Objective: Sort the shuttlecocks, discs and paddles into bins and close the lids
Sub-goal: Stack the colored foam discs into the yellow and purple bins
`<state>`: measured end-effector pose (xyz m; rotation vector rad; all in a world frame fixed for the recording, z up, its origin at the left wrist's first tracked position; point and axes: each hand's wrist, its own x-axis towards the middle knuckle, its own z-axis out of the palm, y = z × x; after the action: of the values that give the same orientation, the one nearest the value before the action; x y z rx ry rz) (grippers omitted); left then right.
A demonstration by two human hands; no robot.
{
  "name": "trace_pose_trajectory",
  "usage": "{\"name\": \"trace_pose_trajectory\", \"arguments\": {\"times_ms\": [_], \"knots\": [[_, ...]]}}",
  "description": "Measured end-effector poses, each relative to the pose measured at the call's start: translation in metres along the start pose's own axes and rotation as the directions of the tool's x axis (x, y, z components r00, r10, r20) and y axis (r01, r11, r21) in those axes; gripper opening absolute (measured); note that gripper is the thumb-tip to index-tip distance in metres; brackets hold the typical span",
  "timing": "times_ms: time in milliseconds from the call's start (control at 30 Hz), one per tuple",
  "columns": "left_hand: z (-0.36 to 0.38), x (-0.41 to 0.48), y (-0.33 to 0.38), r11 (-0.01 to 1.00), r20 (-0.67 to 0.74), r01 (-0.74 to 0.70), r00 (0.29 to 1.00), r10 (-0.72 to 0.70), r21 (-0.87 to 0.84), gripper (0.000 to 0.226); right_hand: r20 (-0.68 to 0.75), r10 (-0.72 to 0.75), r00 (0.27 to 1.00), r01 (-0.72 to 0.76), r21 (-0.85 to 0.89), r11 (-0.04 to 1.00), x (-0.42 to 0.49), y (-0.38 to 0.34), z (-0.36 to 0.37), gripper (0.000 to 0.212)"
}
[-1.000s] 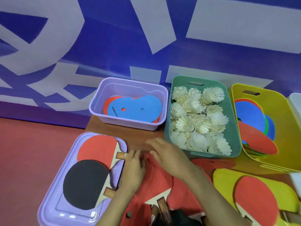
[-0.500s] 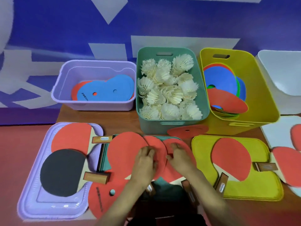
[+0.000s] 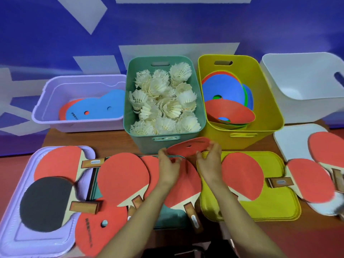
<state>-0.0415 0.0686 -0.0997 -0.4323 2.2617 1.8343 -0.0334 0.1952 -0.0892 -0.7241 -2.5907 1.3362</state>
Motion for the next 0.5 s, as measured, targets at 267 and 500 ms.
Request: {"name": "trace_pose_trajectory", "arguments": {"times_ms": [267,500], "knots": [[0.041,-0.047,0.01,0.765,-0.051,-0.509,0.819,0.571,0.395,0.01,0.16,-0.172,0.972,0.159,0.088,0.983,0.001,0.043,-0.047,0.035],[0.159,-0.096,0.04,0.724,0.024,-0.579,0.787,0.617,0.376,0.018,0.055,-0.229,0.972,0.206,0.271,0.94,0.036,0.1,-0.159,0.052]]}}
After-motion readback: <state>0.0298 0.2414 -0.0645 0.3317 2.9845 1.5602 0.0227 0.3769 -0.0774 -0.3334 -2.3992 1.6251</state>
